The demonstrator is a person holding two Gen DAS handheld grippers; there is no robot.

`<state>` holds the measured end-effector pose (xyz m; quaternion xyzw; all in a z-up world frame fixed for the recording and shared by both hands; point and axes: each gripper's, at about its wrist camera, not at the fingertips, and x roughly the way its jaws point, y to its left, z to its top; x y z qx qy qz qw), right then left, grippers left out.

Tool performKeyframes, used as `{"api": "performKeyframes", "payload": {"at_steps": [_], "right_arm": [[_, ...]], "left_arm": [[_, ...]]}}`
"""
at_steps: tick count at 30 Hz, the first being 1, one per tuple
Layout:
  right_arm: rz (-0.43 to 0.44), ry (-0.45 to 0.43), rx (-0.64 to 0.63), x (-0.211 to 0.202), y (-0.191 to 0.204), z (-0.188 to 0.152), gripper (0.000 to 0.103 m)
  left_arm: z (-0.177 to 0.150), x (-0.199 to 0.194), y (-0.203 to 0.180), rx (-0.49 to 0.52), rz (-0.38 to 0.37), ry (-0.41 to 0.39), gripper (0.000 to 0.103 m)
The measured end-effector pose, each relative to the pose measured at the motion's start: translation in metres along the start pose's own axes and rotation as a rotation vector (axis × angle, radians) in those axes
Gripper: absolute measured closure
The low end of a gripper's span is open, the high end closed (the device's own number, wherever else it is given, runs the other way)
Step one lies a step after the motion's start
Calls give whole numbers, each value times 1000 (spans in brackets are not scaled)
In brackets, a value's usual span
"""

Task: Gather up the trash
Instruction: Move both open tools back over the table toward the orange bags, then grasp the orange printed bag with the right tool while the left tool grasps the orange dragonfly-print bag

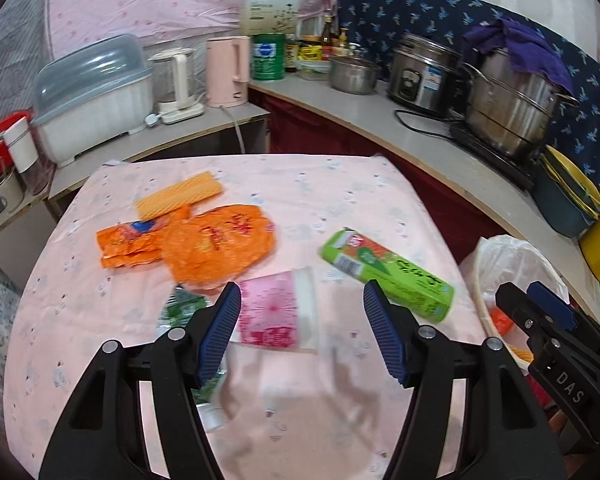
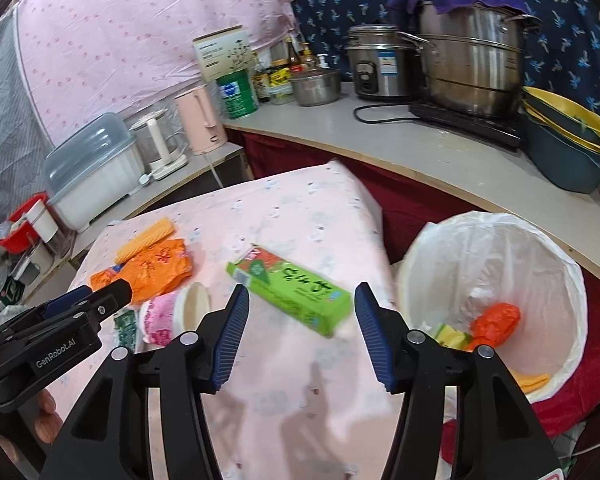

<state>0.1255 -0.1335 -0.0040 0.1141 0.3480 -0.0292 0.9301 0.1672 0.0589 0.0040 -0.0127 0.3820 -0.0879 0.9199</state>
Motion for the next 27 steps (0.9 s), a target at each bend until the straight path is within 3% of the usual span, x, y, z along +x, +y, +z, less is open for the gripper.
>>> {"api": "performKeyframes", "payload": {"at_steps": [17, 27], "right_arm": [[104, 82, -122, 61, 105, 5, 43], [127, 144, -135, 126, 140, 22, 34]], "left_arm": [[3, 19, 131, -158, 152, 26, 39], [14, 59, 190, -212, 199, 63, 19]]}}
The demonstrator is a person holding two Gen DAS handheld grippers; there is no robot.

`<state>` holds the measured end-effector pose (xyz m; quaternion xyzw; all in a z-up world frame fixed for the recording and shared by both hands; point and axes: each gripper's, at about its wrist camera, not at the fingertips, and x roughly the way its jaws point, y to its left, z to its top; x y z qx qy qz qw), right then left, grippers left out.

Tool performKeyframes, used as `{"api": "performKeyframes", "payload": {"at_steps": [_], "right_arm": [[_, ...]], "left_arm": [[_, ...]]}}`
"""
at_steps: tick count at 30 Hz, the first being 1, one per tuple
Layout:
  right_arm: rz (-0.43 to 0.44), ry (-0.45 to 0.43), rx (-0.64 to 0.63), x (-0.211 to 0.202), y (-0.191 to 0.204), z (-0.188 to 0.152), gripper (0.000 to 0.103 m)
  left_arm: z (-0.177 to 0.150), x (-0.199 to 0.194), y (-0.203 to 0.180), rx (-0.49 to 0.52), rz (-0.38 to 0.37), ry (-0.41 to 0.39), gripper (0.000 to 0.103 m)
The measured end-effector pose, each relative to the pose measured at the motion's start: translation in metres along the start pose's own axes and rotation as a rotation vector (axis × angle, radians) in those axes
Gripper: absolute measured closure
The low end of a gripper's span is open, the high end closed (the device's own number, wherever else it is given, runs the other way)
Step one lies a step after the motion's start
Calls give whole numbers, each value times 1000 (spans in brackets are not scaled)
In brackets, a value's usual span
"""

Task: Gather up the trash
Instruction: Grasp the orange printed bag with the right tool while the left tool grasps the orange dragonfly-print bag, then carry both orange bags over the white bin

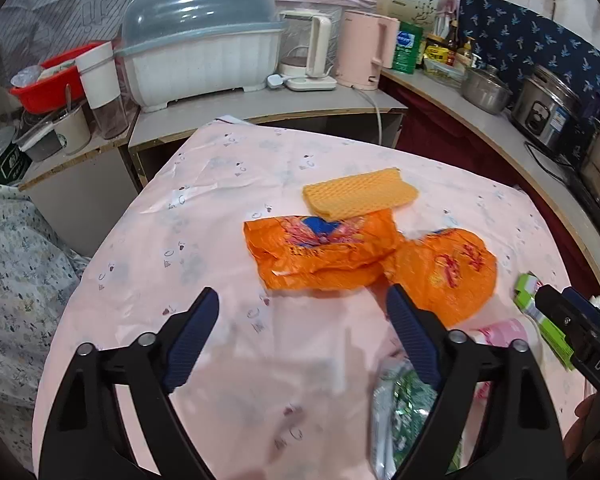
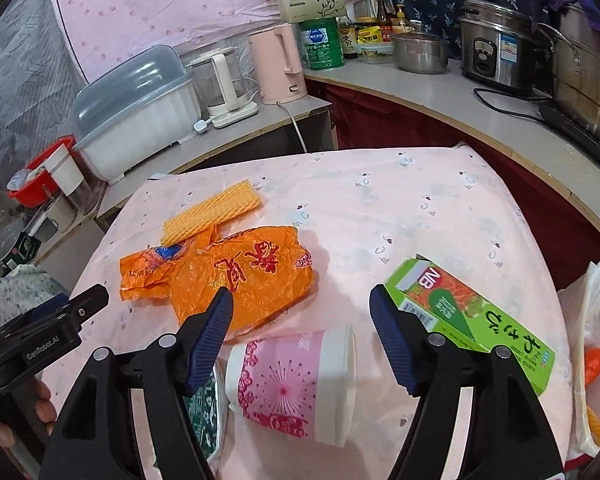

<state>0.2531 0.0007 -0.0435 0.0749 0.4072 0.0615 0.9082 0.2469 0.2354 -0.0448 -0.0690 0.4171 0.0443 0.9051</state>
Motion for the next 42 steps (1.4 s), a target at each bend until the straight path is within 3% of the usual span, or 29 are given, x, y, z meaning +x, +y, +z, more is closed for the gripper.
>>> {"api": "performKeyframes", "payload": {"at_steps": [14, 17, 18, 20, 24, 29, 42], "right_arm": [[44, 118, 53, 85, 1, 29, 32], [72, 148, 65, 96, 2, 28, 32], [83, 157, 67, 99, 3, 26, 32], [97, 173, 63, 102, 5, 23, 36], [104, 194, 31, 102, 14, 13, 60], [97, 165, 8, 86, 17, 7, 82], [50, -2, 2, -2, 1, 19, 89]], "left_arm": [[24, 81, 15, -50, -15, 110, 16], [24, 91, 13, -50, -44, 137, 29], [23, 95, 11, -43, -59, 157, 38], [20, 99, 5, -30, -72, 177, 50], [15, 93, -7, 25, -73, 161, 70], [11, 79, -18, 41, -82, 140, 78], [12, 7, -55, 88, -138, 40, 82]]}}
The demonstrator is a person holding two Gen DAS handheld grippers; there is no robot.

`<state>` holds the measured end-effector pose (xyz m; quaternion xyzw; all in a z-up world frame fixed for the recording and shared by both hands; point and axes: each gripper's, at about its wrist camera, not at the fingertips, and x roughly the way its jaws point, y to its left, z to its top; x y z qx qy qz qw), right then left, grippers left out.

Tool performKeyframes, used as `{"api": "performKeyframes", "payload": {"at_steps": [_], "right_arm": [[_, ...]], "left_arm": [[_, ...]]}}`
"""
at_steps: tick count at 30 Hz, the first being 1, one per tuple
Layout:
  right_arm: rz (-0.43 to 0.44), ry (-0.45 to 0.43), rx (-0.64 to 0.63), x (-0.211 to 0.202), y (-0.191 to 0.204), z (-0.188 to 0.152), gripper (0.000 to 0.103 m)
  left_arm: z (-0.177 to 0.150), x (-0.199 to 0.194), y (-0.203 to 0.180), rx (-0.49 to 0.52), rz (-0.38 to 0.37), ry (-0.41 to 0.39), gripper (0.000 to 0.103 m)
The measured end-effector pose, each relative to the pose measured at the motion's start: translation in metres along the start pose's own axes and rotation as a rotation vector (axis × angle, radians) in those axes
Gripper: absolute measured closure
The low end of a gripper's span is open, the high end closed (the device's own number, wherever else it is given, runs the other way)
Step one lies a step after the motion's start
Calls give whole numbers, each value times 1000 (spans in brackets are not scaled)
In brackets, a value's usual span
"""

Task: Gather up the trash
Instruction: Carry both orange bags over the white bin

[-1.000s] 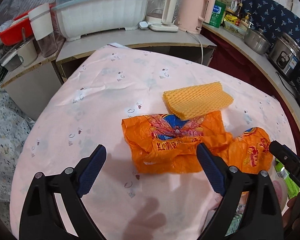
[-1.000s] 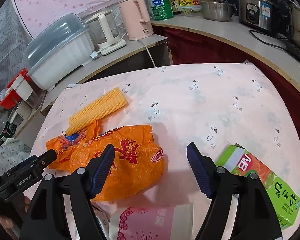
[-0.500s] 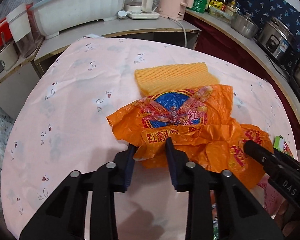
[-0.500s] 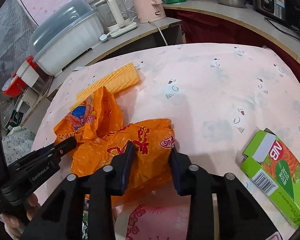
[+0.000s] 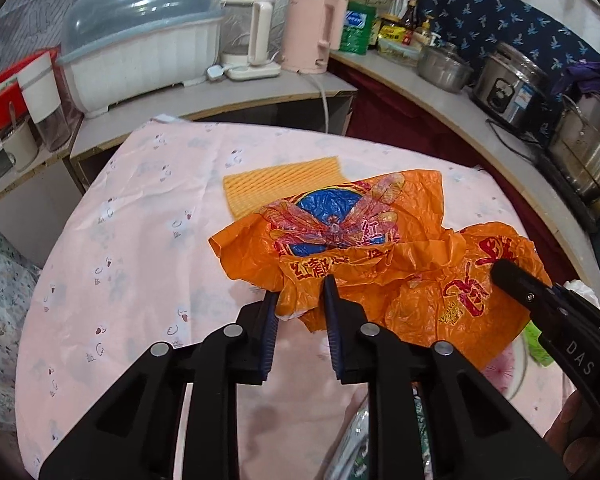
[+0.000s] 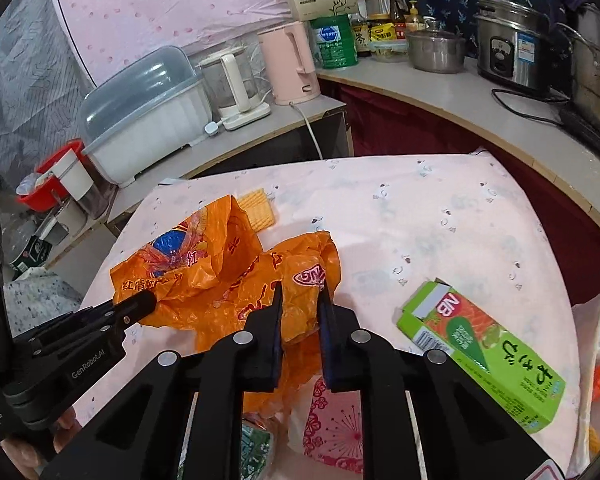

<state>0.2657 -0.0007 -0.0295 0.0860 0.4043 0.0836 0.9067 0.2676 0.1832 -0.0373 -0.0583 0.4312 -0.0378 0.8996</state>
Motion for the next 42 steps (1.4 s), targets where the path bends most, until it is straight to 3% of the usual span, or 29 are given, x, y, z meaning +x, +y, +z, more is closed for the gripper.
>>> {"api": "performKeyframes", "payload": {"at_steps": [8, 18, 42], "right_arm": [[-26, -92, 42, -60, -25, 2, 89], [-64, -164, 106, -120, -68, -16, 89], [-264, -292, 383, -241, -240, -97, 89]], "left_arm": [[-1, -49, -39, 53, -35, -75, 82], [-14, -86, -96, 130, -77, -112, 82], [-69, -107, -273, 387, -215, -82, 82]]}}
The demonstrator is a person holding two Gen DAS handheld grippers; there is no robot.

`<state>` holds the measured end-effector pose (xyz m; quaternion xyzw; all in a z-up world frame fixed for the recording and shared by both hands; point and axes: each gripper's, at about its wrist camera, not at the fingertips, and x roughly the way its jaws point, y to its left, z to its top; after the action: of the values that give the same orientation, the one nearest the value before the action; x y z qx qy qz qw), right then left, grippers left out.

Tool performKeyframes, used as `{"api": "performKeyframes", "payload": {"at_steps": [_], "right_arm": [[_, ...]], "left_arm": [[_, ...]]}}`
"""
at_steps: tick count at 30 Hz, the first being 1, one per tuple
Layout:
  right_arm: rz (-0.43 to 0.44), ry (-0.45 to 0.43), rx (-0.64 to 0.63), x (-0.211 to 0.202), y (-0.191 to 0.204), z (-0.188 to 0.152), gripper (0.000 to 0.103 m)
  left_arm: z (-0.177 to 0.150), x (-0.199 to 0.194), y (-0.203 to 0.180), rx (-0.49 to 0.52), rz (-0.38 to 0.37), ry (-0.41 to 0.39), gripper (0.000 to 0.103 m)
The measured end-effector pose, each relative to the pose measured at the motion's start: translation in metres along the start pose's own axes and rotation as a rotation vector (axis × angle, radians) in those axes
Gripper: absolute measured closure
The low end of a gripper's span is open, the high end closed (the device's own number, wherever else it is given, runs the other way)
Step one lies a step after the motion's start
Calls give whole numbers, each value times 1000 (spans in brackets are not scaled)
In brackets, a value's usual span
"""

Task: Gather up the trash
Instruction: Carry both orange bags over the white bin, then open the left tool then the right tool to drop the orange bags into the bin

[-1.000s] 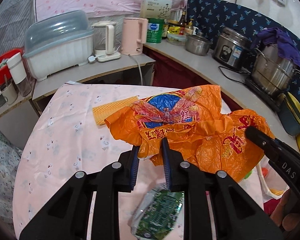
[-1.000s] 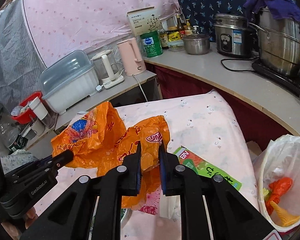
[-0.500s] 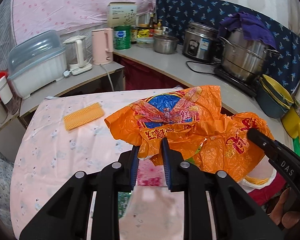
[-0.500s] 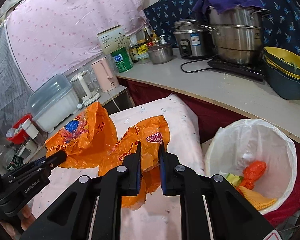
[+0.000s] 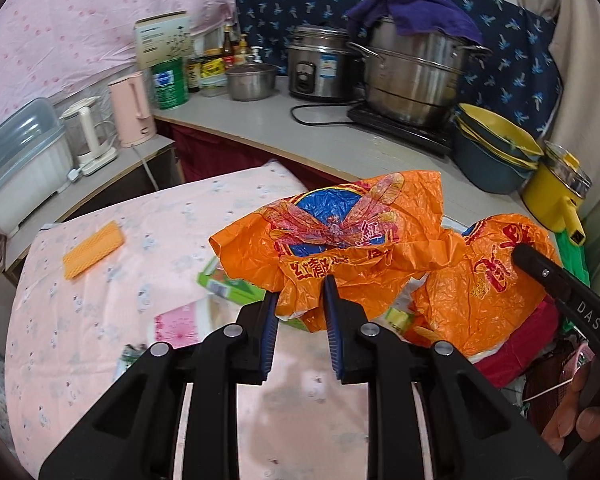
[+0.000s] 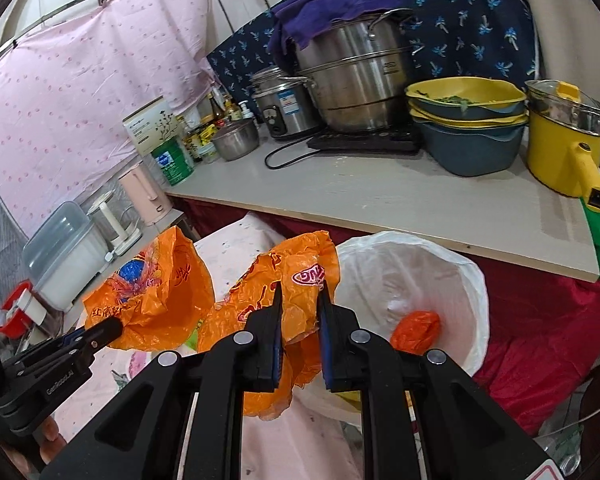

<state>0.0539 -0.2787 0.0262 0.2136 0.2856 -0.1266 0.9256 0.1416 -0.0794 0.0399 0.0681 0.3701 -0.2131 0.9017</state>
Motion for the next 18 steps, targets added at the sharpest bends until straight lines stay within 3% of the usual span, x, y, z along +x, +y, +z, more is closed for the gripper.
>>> {"api": "performKeyframes", "payload": {"at_steps": [9, 18], "right_arm": [[-76, -28, 84, -13, -69, 0, 89], [-118, -38, 139, -15, -102, -3, 89]], "left_arm": [[-4, 23, -63, 96, -44, 39, 82], [-6, 50, -104, 165, -55, 92, 80]]}}
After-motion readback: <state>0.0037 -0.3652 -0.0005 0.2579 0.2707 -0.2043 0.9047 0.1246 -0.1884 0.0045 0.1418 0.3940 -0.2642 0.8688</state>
